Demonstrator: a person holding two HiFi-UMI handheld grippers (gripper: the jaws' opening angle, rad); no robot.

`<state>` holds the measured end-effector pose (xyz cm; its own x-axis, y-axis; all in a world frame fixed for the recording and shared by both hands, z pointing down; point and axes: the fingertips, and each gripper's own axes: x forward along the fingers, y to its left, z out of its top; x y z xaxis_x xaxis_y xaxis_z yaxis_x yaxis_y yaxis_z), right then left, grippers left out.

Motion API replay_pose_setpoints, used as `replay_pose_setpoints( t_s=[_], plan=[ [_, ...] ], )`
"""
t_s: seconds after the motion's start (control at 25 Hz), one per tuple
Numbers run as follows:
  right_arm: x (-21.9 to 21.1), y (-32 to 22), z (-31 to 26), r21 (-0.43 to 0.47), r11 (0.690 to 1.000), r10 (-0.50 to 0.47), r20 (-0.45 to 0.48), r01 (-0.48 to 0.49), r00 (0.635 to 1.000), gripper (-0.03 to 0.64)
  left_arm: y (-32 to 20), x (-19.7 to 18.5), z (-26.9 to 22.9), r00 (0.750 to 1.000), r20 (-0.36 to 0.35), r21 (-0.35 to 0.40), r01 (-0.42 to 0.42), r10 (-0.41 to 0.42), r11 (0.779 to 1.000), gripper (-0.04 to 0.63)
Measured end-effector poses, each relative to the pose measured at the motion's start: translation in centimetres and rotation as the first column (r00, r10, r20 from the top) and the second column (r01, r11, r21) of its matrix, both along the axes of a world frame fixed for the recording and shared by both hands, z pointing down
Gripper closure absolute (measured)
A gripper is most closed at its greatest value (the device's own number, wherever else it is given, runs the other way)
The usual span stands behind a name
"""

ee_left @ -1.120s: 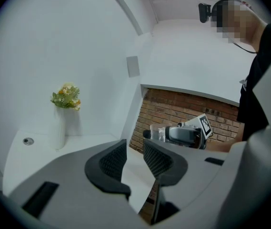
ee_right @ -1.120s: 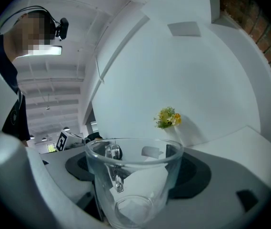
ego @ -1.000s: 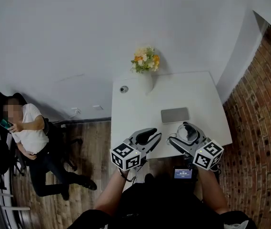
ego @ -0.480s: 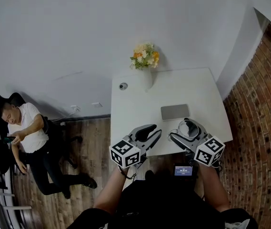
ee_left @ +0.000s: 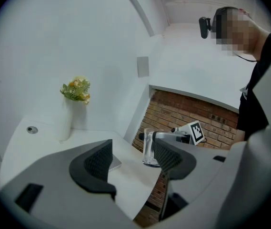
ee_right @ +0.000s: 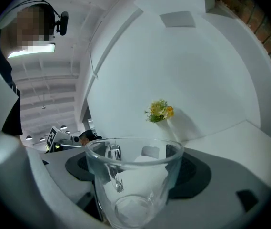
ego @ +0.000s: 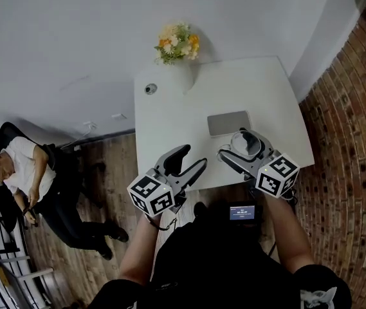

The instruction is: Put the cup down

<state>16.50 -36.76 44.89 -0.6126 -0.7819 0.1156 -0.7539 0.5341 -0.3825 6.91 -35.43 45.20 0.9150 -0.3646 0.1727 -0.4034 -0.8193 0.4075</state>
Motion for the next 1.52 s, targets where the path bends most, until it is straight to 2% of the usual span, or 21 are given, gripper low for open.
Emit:
replay_pose_setpoints(
  t_s=[0.12,0.4,0.6,0.84,1.08,1.28,1.52],
  plan=[
    [0.7,-1.9,1.8,-0.022,1.000,0.011,0.001,-0.011,1.000,0.186,-0.9,0.2,0.7,1.000,0.008,-0.024,0.020,-0.019,1.000,0.282],
    [1.4,-8.1,7.6,-0.057,0.997,0.055,-0.033,-0.057,0.998,0.186,-2.2,0.7,2.5,0.999,0.025,-0.071,0.030,-0.028,0.997,0.265],
    [1.3,-12.4,11.8,-0.045,0.993,0.104,-0.100,-0.109,0.990,0.186,-3.0,0.5,2.2,0.993,-0.070,-0.145,0.086,-0.097,0.986,0.265],
    [0.6,-15.5,15.4,-0.051,0.989,0.124,-0.180,-0.136,0.976,0.186,-3.4,0.4,1.8,0.987,-0.099,-0.169,0.105,-0.123,0.980,0.265],
    [0.4,-17.1,16.9,-0.030,0.990,0.130,-0.241,-0.141,0.962,0.186,-3.8,-0.1,1.9,0.978,-0.135,-0.191,0.129,-0.156,0.973,0.265],
    [0.4,-17.3,17.0,0.002,0.989,0.143,-0.248,-0.148,0.958,0.185,-3.9,-0.4,2.3,0.981,-0.110,-0.192,0.135,-0.158,0.972,0.265],
    [-0.2,-15.5,17.3,0.063,0.992,0.124,-0.346,-0.109,0.930,0.184,-3.7,0.2,2.0,0.983,-0.114,-0.181,0.120,-0.142,0.976,0.265]
  ],
)
